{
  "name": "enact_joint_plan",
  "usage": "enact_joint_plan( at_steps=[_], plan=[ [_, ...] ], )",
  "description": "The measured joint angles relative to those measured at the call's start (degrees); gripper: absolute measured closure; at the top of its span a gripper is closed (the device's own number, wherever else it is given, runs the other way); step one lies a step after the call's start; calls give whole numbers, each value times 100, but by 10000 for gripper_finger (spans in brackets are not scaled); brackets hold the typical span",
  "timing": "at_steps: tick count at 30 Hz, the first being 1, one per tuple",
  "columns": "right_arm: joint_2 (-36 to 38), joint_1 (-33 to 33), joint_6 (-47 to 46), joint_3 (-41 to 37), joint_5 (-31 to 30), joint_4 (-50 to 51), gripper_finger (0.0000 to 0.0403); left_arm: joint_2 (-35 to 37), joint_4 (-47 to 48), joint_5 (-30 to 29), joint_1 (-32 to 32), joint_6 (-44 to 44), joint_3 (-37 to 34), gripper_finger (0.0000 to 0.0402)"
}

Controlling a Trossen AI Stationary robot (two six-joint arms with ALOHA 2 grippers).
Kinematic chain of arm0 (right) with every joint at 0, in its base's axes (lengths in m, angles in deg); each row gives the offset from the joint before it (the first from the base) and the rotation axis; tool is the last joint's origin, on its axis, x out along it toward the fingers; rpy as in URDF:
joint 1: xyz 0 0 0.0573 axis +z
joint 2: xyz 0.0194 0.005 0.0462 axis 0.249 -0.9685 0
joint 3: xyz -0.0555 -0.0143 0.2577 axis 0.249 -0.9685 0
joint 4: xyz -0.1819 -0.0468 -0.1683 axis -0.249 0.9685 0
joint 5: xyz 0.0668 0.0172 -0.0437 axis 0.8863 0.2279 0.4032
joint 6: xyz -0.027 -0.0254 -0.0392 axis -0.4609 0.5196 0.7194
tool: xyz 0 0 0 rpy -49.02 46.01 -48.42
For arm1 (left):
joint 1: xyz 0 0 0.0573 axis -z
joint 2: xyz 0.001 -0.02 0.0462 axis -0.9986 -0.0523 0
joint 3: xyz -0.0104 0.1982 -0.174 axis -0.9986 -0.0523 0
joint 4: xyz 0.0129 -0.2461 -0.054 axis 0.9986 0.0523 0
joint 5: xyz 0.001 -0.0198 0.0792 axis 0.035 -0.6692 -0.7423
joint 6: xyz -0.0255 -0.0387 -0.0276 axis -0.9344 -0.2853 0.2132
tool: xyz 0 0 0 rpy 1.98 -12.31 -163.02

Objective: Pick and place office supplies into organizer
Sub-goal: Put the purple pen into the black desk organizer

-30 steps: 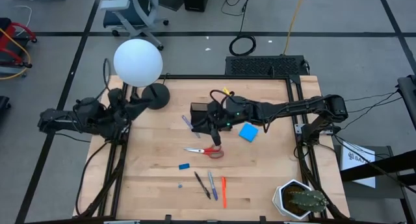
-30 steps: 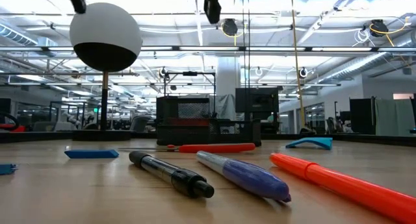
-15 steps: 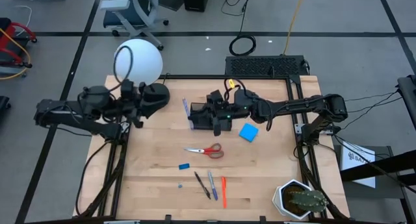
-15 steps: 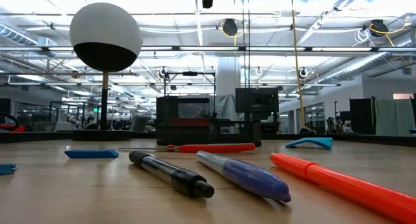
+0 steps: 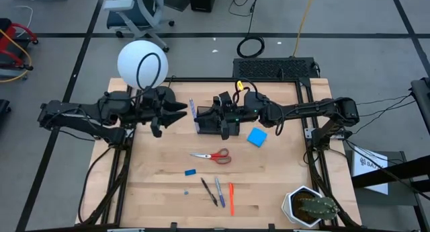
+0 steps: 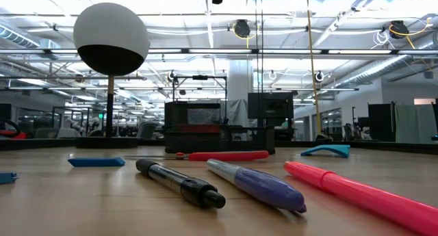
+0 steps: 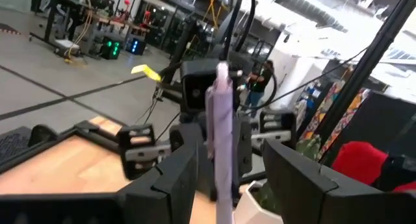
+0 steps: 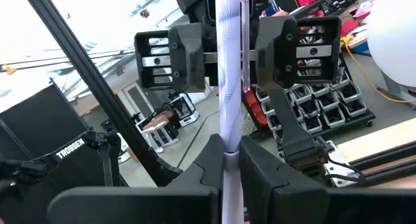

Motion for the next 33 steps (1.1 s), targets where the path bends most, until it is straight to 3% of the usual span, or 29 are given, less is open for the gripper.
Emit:
enact_joint_plan(
  at_steps=[27, 30, 33],
  plan=[
    [4, -9, 21, 0, 16, 4, 383, -757, -927, 70, -328, -516, 7, 223],
    [4, -9, 17, 0, 20, 5, 383, -756, -936, 87, -375, -522, 7, 236],
    [4, -13, 5, 0, 13, 7, 383, -744, -1032, 109, -409, -522, 7, 276]
  ],
)
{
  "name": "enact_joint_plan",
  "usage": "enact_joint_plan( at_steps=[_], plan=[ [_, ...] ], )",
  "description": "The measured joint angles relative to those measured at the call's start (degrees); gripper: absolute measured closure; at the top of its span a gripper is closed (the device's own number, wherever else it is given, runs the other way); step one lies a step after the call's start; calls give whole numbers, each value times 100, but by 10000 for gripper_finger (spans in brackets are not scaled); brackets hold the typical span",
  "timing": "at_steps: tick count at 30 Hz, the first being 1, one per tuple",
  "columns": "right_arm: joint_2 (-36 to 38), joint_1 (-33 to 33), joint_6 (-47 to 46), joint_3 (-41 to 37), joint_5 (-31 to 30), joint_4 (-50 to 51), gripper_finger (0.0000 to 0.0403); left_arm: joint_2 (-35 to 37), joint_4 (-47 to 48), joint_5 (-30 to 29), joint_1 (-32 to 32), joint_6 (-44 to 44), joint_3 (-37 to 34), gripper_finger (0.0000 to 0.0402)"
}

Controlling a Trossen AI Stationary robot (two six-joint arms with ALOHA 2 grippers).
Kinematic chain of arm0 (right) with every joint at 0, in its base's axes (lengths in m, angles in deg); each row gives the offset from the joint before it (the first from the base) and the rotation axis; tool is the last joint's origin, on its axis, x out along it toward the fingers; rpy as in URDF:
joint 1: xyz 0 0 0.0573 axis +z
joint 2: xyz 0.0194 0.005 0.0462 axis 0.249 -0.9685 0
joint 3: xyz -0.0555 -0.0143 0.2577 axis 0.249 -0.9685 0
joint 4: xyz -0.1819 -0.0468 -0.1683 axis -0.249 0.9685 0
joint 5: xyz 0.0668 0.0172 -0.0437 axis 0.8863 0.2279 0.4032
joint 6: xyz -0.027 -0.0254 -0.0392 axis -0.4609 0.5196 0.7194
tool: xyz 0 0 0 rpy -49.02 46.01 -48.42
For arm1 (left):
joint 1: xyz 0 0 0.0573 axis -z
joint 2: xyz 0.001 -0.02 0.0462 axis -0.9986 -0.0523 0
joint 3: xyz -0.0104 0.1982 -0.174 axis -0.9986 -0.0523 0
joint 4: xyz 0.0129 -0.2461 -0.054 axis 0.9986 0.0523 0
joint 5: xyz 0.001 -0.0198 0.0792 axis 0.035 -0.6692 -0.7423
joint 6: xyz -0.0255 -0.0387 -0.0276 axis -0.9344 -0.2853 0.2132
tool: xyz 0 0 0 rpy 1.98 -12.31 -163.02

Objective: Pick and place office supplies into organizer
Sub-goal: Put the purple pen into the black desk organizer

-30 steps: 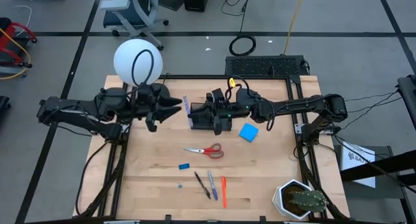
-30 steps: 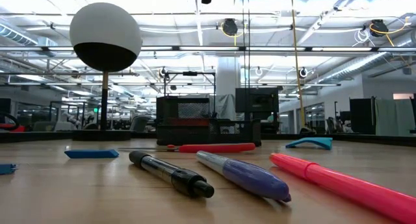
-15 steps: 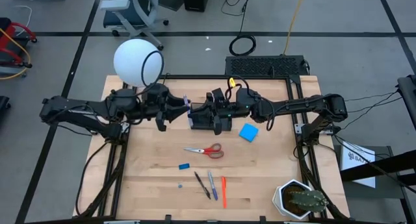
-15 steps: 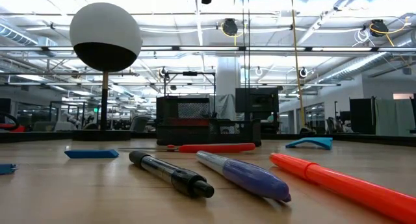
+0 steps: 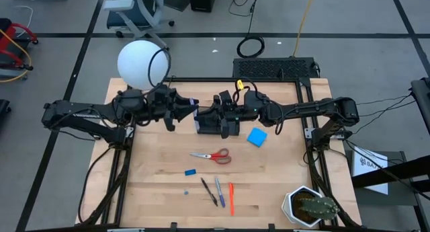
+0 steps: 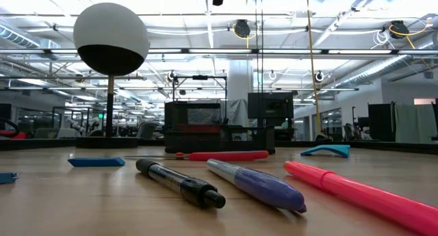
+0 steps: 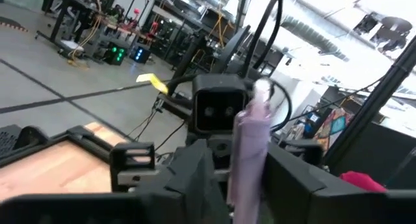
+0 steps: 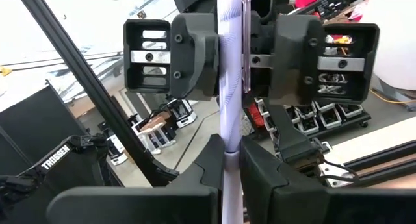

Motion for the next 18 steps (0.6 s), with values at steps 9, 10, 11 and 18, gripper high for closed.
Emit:
enact_joint_plan(
  at_steps=[9, 10, 11, 18],
  plan=[
    [11, 4, -13, 0, 15, -7, 374, 2, -172, 359, -46, 118, -4, 354],
    [10, 5, -11, 0, 20, -11, 368, 2, -200, 425, -48, 130, -4, 355],
    [10, 7, -8, 0, 17, -20, 362, 2, -215, 475, -48, 132, -4, 357],
    [9, 13, -3, 0, -255, -11, 327, 3, -246, 494, -58, 114, -9, 358]
  ],
)
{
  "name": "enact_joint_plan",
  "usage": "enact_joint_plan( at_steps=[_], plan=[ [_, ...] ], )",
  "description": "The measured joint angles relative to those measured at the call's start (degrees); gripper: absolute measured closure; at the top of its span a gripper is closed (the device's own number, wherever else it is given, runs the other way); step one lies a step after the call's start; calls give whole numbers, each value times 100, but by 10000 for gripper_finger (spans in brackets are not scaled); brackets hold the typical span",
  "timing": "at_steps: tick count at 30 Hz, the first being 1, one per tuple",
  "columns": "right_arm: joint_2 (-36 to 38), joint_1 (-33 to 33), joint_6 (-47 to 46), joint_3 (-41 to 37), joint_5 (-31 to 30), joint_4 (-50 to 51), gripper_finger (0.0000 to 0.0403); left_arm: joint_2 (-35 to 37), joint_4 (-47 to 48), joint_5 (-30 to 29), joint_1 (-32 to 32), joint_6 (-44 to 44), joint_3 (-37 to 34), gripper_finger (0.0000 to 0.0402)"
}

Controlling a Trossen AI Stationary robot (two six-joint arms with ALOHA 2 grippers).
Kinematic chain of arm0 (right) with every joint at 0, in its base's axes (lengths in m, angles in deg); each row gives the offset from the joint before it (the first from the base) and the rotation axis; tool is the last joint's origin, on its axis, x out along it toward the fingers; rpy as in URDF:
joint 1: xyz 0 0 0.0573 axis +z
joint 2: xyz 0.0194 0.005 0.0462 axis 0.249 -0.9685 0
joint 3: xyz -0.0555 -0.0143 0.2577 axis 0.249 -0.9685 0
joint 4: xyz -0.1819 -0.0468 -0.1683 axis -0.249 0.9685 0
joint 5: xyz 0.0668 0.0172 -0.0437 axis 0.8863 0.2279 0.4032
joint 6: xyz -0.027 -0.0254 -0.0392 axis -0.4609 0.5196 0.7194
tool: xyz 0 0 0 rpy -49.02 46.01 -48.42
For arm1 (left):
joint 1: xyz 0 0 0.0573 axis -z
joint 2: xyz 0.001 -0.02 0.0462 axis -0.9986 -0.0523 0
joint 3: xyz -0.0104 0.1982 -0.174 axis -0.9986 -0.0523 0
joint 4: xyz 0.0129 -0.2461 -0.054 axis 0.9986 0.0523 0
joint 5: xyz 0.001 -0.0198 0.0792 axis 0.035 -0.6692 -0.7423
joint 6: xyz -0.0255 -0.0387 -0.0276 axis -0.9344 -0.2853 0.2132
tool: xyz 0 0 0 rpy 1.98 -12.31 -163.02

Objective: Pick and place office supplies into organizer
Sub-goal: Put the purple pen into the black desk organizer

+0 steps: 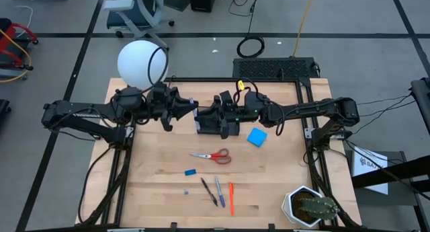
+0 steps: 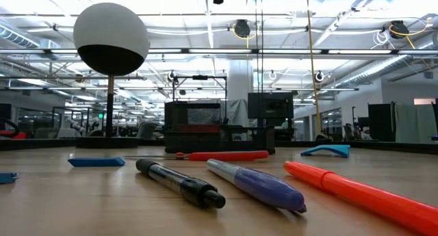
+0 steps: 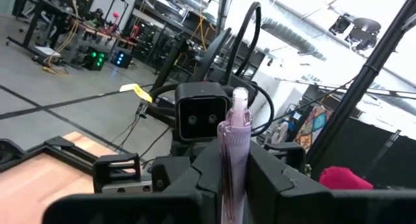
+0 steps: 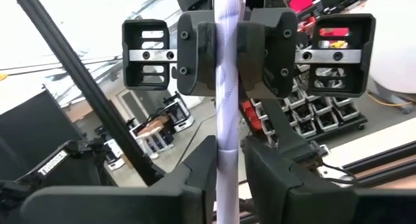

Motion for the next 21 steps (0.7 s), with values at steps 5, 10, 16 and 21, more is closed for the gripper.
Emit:
enact_joint_plan(
  at_steps=[5, 10, 16, 21],
  plan=[
    [0, -2, -1, 0, -5, 0, 323, -1, -14, 7, 1, 71, 0, 358],
    [0, -2, -1, 0, -8, 2, 327, 0, -17, 9, -1, 107, 0, 358],
    [0, -30, -5, 0, -6, 4, 328, 2, -16, 9, -5, 125, 0, 358],
    [34, -95, -227, 0, -14, 203, 328, 4, 139, 16, -108, 193, 0, 358]
  ],
)
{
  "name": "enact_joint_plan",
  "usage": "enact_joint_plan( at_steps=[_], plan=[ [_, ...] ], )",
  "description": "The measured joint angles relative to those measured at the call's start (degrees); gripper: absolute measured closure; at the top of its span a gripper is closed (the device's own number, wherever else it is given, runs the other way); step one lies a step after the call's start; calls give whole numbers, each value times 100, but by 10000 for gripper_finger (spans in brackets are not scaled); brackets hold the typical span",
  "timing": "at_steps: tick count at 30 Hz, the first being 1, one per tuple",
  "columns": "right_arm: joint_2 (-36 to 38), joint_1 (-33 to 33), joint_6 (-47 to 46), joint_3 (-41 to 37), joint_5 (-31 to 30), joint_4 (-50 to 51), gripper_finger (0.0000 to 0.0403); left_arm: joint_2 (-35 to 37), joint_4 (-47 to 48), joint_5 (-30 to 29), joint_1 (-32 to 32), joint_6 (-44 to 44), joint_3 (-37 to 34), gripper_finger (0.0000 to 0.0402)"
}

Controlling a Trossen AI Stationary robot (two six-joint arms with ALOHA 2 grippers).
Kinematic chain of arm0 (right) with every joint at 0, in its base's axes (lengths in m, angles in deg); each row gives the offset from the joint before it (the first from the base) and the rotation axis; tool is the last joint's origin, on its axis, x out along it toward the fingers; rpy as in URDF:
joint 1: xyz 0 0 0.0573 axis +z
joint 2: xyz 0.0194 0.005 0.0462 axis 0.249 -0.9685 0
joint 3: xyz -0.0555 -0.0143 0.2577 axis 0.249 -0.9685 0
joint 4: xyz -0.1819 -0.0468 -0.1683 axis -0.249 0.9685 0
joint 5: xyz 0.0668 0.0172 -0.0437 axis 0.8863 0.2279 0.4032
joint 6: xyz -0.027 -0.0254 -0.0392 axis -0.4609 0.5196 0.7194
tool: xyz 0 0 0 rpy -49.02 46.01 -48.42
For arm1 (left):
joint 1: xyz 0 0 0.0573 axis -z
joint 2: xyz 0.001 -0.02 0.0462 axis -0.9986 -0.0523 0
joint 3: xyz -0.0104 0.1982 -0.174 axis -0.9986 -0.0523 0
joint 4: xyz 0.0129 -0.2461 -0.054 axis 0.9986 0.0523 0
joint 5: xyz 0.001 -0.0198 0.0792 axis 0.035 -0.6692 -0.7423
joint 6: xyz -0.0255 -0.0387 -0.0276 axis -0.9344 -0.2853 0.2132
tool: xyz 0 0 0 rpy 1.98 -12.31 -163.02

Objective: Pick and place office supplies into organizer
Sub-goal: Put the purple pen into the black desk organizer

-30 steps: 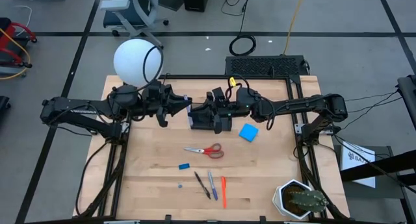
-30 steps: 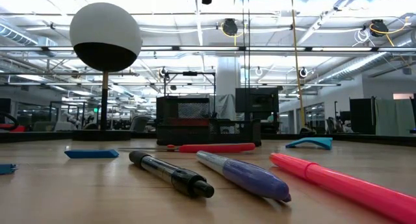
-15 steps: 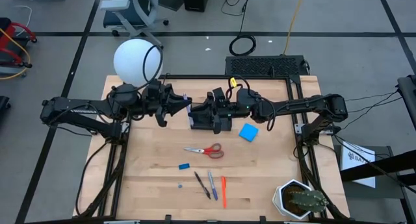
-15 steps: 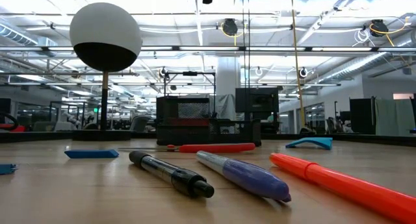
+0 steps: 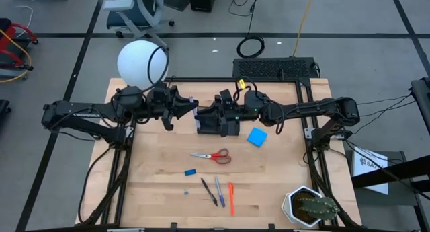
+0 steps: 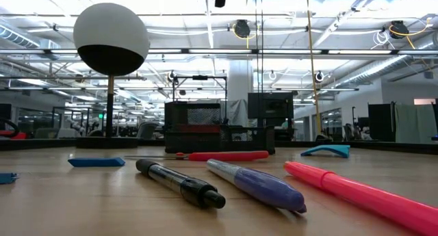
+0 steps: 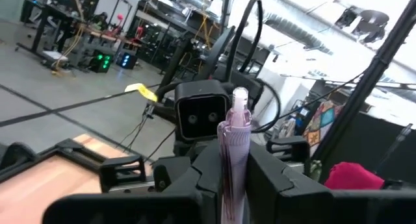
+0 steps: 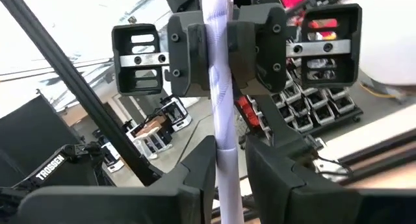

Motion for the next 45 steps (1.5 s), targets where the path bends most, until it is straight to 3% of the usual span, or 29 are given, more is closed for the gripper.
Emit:
enact_joint_plan(
  at_steps=[6, 17, 26, 45],
  plan=[
    [296, -120, -92, 0, -54, 719, 328, 4, 96, 229, -187, 283, 0, 358],
    [1293, -458, 111, -2, -1136, 2230, 328, 4, 690, 336, -266, 1403, 0, 359],
    [1590, -611, 160, -2, -1253, 2204, 328, -74, 868, 240, -596, 2065, 0, 359],
    [1557, -560, -78, -2, -1202, 2113, 328, -974, 218, 1218, -1370, 2207, 0, 359]
  ],
)
